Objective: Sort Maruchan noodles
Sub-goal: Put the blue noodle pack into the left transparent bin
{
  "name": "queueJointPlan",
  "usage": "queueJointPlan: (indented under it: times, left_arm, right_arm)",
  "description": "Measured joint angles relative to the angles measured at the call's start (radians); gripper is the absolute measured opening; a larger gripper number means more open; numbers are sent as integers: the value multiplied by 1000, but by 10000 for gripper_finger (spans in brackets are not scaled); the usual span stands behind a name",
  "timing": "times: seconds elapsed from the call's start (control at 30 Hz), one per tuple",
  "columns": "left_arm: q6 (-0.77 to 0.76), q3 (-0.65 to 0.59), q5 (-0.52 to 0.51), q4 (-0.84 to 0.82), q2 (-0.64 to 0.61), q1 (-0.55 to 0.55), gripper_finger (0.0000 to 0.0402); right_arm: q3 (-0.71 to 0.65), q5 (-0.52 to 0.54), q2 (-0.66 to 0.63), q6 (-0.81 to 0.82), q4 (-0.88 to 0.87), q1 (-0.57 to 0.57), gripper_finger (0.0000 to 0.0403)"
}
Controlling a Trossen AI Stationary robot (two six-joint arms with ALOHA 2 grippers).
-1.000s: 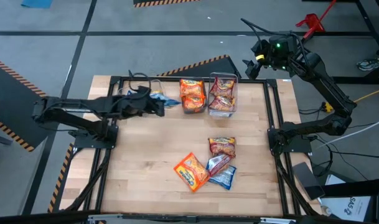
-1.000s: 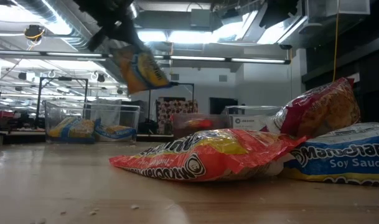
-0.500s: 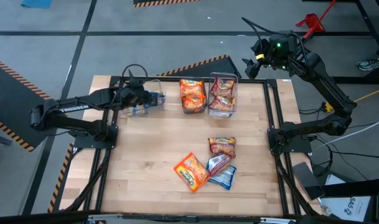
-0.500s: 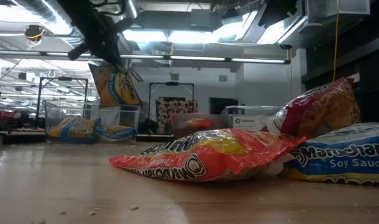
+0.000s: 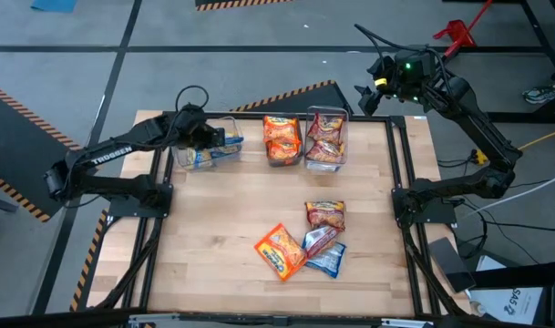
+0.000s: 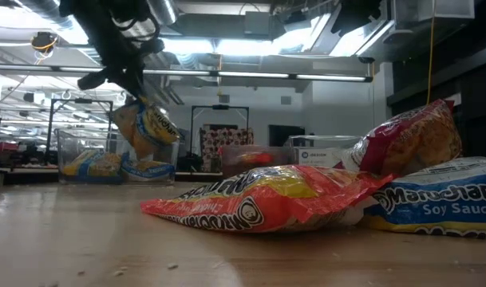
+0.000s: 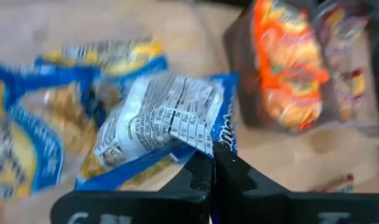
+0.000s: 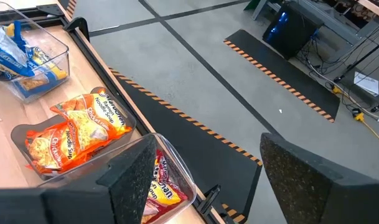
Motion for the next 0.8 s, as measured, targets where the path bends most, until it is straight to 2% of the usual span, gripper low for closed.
queueJointPlan:
  times: [0.27,0.47,0.63,0.8]
  left_arm:
    - [6,0,25,-65,0,53,0]
    - [16,0,145,-69,0,80,0]
    - [16,3,148,-102,-3,80,0]
    - [38,62,103,-195,-7,80,0]
  right_arm:
    - [0,0,0,19,0,0,278]
    - [0,0,0,19,0,0,278]
    - [0,0,1,19,0,0,278]
    - [0,0,1,19,0,0,278]
